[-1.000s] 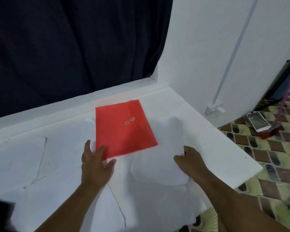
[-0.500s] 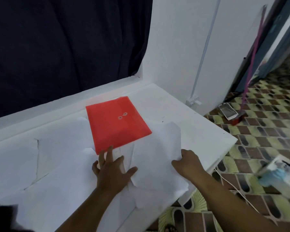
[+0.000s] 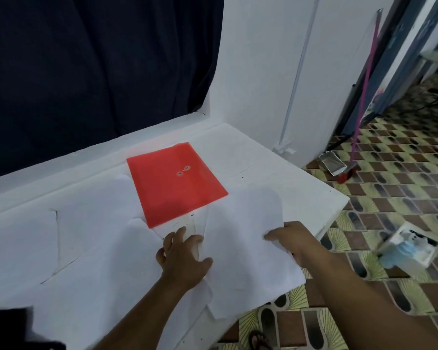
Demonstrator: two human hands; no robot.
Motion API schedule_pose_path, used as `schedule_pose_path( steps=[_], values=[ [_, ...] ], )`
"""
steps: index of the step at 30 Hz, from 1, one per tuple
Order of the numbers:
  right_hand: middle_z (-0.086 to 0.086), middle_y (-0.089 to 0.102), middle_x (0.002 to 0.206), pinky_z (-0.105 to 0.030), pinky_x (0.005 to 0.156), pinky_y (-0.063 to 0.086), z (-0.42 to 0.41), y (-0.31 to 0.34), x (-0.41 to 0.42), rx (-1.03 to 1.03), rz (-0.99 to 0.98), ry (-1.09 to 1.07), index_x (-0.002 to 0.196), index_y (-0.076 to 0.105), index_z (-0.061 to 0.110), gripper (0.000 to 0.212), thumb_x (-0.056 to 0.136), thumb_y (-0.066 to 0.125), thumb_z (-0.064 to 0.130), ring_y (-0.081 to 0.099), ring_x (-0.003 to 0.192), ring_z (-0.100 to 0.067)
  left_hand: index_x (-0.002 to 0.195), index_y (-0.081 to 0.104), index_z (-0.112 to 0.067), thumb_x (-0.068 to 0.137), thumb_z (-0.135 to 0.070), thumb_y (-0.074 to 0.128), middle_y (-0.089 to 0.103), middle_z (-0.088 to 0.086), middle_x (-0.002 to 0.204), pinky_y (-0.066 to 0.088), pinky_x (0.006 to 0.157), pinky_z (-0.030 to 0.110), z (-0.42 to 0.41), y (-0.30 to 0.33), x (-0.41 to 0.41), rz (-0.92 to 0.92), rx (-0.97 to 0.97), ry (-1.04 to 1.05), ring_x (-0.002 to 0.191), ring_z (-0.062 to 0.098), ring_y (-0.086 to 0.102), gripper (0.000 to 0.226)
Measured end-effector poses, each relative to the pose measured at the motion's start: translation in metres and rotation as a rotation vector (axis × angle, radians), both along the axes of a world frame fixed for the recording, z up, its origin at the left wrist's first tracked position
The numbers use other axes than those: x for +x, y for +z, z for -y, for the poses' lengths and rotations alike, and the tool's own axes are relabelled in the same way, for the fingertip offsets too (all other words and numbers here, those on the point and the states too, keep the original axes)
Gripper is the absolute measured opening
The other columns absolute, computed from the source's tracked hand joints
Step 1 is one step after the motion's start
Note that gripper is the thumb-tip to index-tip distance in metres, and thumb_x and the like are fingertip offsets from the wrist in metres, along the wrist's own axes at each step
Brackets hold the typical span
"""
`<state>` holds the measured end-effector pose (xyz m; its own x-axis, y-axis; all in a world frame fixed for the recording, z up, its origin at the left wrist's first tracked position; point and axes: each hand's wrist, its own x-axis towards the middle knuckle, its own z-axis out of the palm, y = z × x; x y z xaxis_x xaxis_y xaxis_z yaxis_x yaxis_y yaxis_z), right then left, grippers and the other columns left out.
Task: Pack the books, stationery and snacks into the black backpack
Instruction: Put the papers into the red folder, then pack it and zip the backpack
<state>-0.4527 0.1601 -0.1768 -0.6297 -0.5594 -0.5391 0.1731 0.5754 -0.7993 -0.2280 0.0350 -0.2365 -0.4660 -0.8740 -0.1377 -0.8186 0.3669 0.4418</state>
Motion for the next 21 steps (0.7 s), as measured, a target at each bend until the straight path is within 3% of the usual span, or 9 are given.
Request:
schedule_pose_path(
  steps=[3,8,10,12,15,18,21],
  values=[
    [-0.006,0.071,0.092,-0.025,0.056,0.049,-0.004,0.023,-0.006,-0.030,-0.068,0.102,0.104,0.069,0.004,0.018,0.088,0.064,0.001,0.067,0.077,-0.022,0.124,0.058,-0.043,0.081,-0.064,0.064,0.027,-0.008,0.159,0.017,0.118,0.050,-0.004,0.000,-0.011,-0.045,0.013,0.008,0.147,0.020,0.016,0.048],
    [0.010,0.066,0.090,-0.017,0.057,0.042,-0.002,0.062,-0.012,-0.156,-0.244,0.190,0.104,0.065,0.017,0.021,0.092,0.056,0.003,0.061,0.079,-0.007,0.130,0.055,-0.038,0.082,-0.071,0.060,0.047,-0.009,0.148,0.029,0.115,0.049,0.001,0.018,-0.042,-0.158,0.064,0.070,0.138,0.021,0.036,0.058],
    [0.006,0.074,0.094,-0.022,0.064,0.049,-0.002,0.076,-0.014,-0.222,-0.258,0.185,0.101,0.070,0.019,0.023,0.090,0.058,0.003,0.068,0.084,-0.012,0.134,0.051,-0.037,0.078,-0.077,0.058,0.057,-0.008,0.137,0.041,0.107,0.046,0.006,0.034,-0.054,-0.325,0.250,0.122,0.124,0.020,0.050,0.070],
    [0.006,0.077,0.093,-0.024,0.066,0.053,-0.004,0.087,-0.020,-0.265,-0.281,0.208,0.100,0.072,0.020,0.024,0.089,0.059,0.004,0.072,0.086,-0.015,0.142,0.043,-0.031,0.081,-0.074,0.061,0.055,-0.005,0.132,0.047,0.091,0.036,0.012,0.049,-0.065,-0.583,0.550,0.208,0.113,0.018,0.054,0.076],
    [0.008,0.077,0.093,-0.022,0.065,0.054,-0.010,0.103,-0.035,-0.319,-0.282,0.250,0.101,0.073,0.020,0.026,0.090,0.059,0.002,0.074,0.084,-0.011,0.144,0.047,-0.023,0.079,-0.066,0.068,0.056,0.001,0.141,0.043,0.101,0.040,0.027,0.061,-0.080,-0.753,0.926,0.239,0.124,0.025,0.055,0.081],
    [0.008,0.077,0.099,-0.026,0.074,0.055,-0.009,0.115,-0.055,-0.380,-0.293,0.322,0.105,0.071,0.023,0.031,0.089,0.060,-0.002,0.074,0.089,-0.012,0.125,0.066,-0.008,0.086,-0.035,0.072,0.071,0.015,0.120,0.055,0.092,0.043,0.033,0.075,-0.093,-0.917,1.122,0.184,0.106,0.031,0.070,0.048],
    [0.013,0.076,0.102,-0.029,0.082,0.054,0.006,0.117,-0.076,-0.433,-0.300,0.374,0.108,0.068,0.030,0.043,0.085,0.063,-0.007,0.072,0.093,-0.007,0.121,0.067,-0.004,0.091,-0.003,0.066,0.074,0.014,0.113,0.057,0.087,0.040,0.041,0.088,-0.111,-1.071,0.867,0.203,0.100,0.029,0.072,0.030]
  ],
)
